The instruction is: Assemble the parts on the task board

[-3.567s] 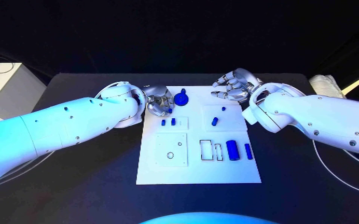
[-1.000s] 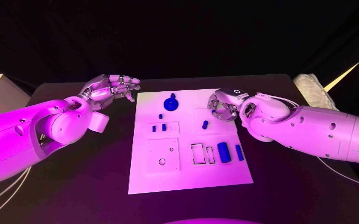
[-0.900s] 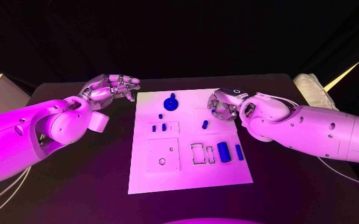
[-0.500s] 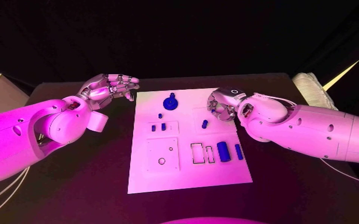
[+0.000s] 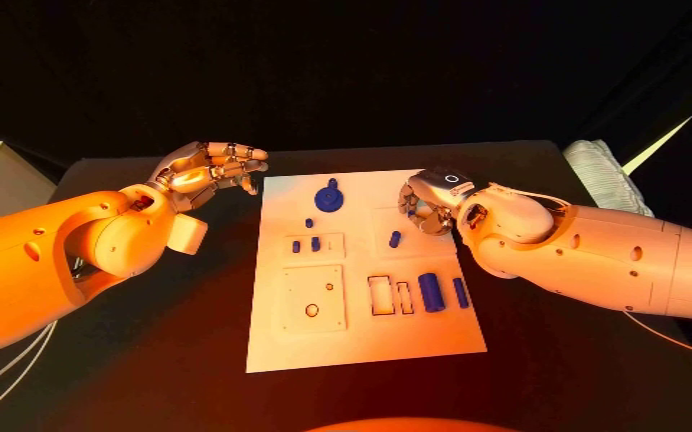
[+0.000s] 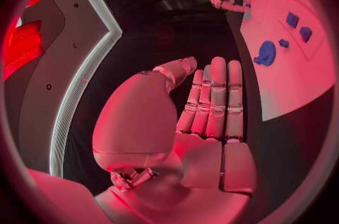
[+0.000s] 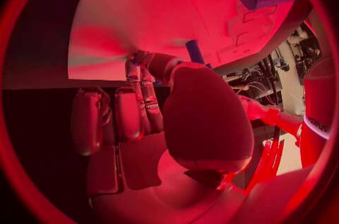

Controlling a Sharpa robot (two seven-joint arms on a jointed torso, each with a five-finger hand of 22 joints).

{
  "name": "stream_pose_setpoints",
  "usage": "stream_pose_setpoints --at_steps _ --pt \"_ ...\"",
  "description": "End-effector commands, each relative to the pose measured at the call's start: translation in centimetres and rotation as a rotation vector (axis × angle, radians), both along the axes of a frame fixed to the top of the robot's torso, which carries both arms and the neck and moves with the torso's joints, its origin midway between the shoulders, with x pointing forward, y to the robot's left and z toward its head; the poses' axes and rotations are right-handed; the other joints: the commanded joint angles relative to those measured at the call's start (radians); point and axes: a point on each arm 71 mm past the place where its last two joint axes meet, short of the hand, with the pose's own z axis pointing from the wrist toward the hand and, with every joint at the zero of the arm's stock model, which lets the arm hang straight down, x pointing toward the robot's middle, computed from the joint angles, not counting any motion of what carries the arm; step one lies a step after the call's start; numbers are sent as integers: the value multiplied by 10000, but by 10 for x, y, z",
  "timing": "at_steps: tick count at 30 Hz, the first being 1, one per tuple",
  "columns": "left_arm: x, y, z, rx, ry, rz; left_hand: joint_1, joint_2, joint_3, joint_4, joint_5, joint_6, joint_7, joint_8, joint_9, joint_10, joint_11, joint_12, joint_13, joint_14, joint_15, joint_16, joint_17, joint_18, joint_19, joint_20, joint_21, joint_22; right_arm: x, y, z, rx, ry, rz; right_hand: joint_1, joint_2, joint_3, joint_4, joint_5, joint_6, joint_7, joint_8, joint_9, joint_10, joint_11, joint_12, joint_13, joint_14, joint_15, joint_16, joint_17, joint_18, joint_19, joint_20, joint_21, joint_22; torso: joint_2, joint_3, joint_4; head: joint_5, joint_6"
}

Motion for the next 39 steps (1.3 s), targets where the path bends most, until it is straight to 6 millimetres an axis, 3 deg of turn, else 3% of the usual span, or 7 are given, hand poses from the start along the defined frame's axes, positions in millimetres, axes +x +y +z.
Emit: stream_pose_setpoints --at_steps 1,8,16,25,34,39 --pt "-1 -2 1 -95 -89 -146 20 88 -68 6 63 -41 51 -14 -10 -36 7 -57 -14 -32 -39 -38 -16 140 29 -37 -57 -10 -1 1 2 44 -357 -9 116 231 35 -44 -6 87 -20 50 14 686 -598 5 163 243 -73 14 0 -139 230 -85 77 1563 -1 -7 -1 9 -10" --pt "0 -1 1 -77 -91 -103 20 94 -68 6 61 -48 56 -17 -13 -47 12 -62 -17 -33 -35 -46 -18 138 30 -37 -64 -14 -4 0 8 250 -393 -23 110 228 43 -56 -10 95 -21 53 18 697 -600 2 166 245 -75 21 7 -144 238 -87 100 1576 -7 -1 -5 32 -10" --pt "1 0 1 -64 -105 -46 5 94 -79 13 57 -71 72 -28 -20 -65 24 -72 -23 -31 -25 -57 -21 135 34 -34 -79 -24 -10 2 27 653 -529 80 92 219 52 -73 -17 109 -21 56 25 712 -601 -6 171 249 -77 32 20 -149 246 -90 123 1590 -34 0 -15 67 -10" --pt "2 -2 -1 -73 -75 -76 5 94 -79 13 57 -71 72 -28 -20 -65 24 -72 -23 -31 -25 -57 -21 135 34 -34 -79 -24 -27 23 39 1257 -496 740 85 216 55 -78 -19 113 -20 57 27 715 -601 -9 172 248 -77 26 10 -152 249 -90 134 1596 -20 17 -37 202 22" --pt "1 -6 -2 -98 -51 -138 5 94 -79 13 57 -71 72 -28 -20 -65 24 -72 -23 -31 -25 -57 -21 135 34 -34 -79 -24 -56 64 37 1799 -223 1880 78 215 61 -84 -16 114 -18 56 28 716 -600 -15 173 245 -77 16 -8 -144 236 -91 99 1580 -29 -12 -28 539 -52" --pt "1 -5 -3 -82 -59 -68 -26 97 -98 33 54 -94 85 -38 -28 -82 38 -79 -29 -24 -12 -69 -23 132 38 -27 -101 -39 -66 82 29 1936 -35 2366 75 213 69 -95 -8 114 -17 54 30 715 -599 -23 173 240 -78 0 -33 -138 227 -92 75 1569 -14 2 -17 799 -143"
